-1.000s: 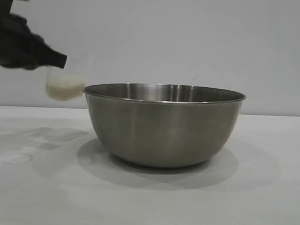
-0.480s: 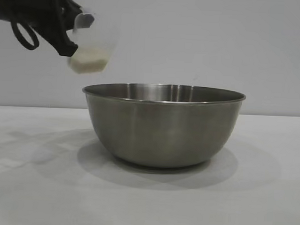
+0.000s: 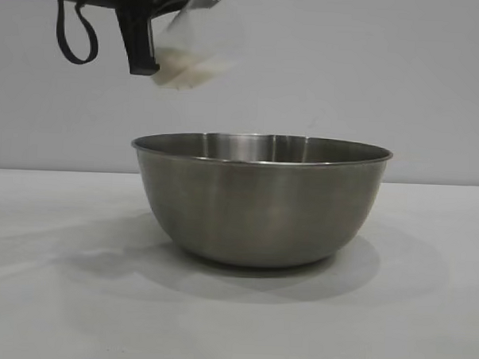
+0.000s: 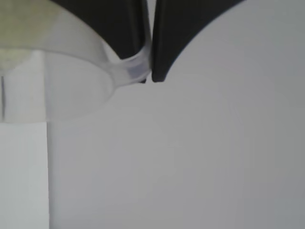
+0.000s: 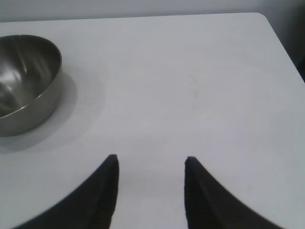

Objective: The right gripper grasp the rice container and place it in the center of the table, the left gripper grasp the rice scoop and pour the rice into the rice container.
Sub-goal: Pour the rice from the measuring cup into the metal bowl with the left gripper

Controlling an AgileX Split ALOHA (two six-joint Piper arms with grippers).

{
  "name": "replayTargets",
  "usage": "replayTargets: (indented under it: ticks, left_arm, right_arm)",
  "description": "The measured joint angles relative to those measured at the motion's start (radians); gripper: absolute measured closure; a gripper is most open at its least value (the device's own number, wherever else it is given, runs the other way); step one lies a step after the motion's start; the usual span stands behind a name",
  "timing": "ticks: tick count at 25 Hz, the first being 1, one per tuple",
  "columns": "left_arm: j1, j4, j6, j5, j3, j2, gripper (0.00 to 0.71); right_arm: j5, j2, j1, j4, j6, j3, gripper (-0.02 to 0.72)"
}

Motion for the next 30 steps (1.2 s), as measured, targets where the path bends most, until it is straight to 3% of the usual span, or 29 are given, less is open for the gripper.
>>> replayTargets:
  ticks: [6,12,19,30]
  left_arm:
    - [-0.036,0.072,0.155,0.009,-0.002,0.000,0.710]
    - [-0.044,0.122,0.319,0.097,-0.037,0.000,0.710]
    - [-0.047,0.142,0.380,0.119,-0.060,0.000,0.710]
    - [-0.091,0.226,0.427,0.198,-0.106,0.000,0.710]
  right_arm:
    - [0.000,0.000,0.000,0.000,0.000,0.000,0.434]
    - [0.000,0.000,0.000,0.000,0.000,0.000,0.434]
    - [0.000,0.000,0.000,0.000,0.000,0.000,0.434]
    - [0.000,0.000,0.000,0.000,0.000,0.000,0.434]
